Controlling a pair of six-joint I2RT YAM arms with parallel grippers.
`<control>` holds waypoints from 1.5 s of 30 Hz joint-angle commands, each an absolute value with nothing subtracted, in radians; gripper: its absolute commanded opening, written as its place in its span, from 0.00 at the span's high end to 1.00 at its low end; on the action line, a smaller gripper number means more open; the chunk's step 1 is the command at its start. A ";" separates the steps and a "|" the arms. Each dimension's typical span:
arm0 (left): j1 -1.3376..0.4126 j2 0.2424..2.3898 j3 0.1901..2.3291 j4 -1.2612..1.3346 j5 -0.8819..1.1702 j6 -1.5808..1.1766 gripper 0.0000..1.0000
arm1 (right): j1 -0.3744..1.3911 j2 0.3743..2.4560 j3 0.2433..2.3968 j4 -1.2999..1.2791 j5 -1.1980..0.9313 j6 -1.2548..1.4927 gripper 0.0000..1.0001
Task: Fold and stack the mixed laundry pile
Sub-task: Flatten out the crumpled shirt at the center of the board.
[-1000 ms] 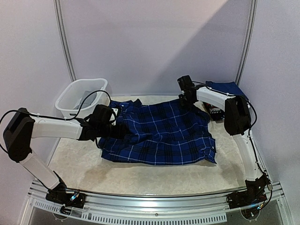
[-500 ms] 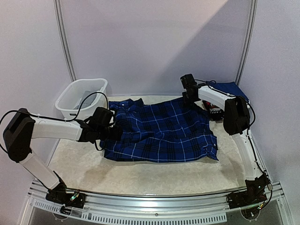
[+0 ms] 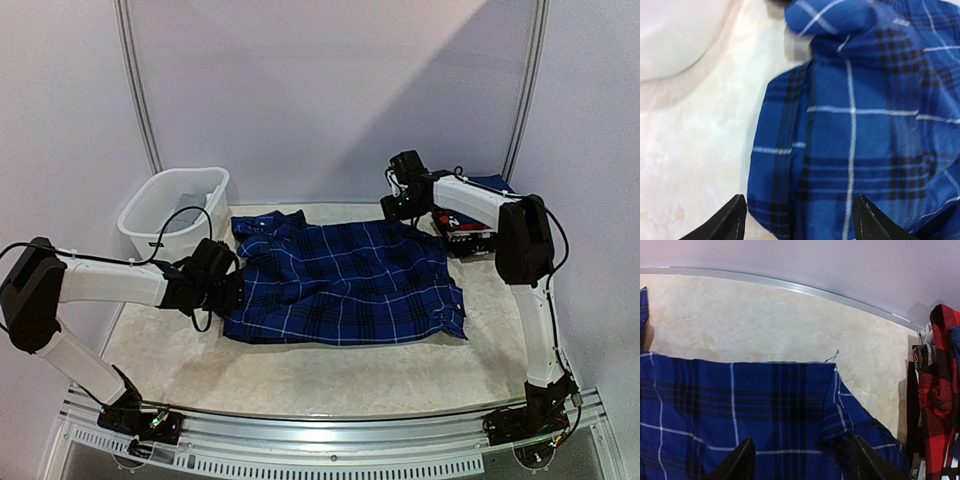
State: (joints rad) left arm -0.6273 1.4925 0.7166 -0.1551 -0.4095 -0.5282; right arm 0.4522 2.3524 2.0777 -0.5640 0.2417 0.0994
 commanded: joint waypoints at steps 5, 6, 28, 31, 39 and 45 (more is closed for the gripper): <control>-0.615 1.518 0.651 -0.138 -0.409 -0.586 0.27 | 0.490 2.233 1.968 -0.583 0.319 0.161 0.35; -0.614 1.525 0.645 -0.128 -0.404 -0.592 0.27 | 0.489 2.247 1.971 -0.592 0.339 0.166 0.35; -0.609 1.420 0.552 -0.067 -0.480 -0.632 0.26 | 0.462 2.216 1.883 -0.544 0.224 0.192 0.39; -0.583 1.418 0.545 -0.060 -0.487 -0.618 0.26 | 0.461 2.203 1.879 -0.545 0.216 0.195 0.39; -0.538 1.567 0.541 0.112 -0.404 -0.603 0.34 | 0.455 2.200 1.860 -0.545 0.219 0.198 0.40; -0.537 1.659 0.536 0.192 -0.351 -0.624 0.45 | 0.447 2.184 1.833 -0.540 0.224 0.198 0.40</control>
